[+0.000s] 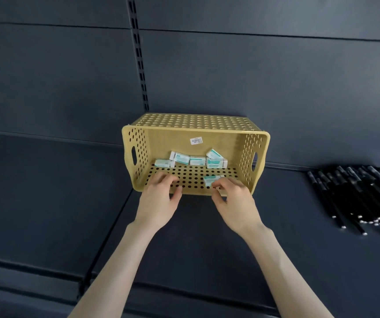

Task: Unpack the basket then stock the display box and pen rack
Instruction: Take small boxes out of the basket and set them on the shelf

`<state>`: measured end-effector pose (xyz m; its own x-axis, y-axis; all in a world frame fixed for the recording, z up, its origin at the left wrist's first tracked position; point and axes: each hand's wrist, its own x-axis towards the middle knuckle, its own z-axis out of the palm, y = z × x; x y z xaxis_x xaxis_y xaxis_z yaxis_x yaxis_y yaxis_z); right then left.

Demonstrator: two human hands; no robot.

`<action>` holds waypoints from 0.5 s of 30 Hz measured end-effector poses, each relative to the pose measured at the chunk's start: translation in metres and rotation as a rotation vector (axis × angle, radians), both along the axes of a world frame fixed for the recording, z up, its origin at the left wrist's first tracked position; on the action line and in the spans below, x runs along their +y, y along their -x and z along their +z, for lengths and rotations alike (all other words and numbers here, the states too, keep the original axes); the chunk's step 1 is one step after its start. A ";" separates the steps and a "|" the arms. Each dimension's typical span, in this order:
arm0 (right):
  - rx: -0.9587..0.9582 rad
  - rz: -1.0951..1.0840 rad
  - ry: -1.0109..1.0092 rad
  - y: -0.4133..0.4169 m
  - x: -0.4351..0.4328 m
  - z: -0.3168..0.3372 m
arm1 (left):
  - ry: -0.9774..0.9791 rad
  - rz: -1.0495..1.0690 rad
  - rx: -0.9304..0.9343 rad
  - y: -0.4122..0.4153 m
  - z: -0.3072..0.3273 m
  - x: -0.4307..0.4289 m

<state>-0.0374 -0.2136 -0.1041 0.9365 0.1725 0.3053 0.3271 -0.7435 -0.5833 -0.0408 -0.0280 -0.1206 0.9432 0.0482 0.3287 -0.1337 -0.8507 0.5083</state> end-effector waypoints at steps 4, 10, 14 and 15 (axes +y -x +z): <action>0.065 -0.008 0.160 -0.029 0.004 -0.004 | -0.097 0.062 0.110 -0.037 -0.002 0.006; 0.137 -0.055 0.337 -0.052 0.008 -0.015 | -0.279 0.177 0.187 -0.065 -0.008 0.013; 0.208 -0.082 0.214 -0.063 0.006 -0.012 | -0.273 0.159 0.200 -0.074 -0.011 0.017; 0.226 -0.097 0.161 -0.066 0.006 -0.010 | -0.269 0.151 0.205 -0.074 -0.011 0.017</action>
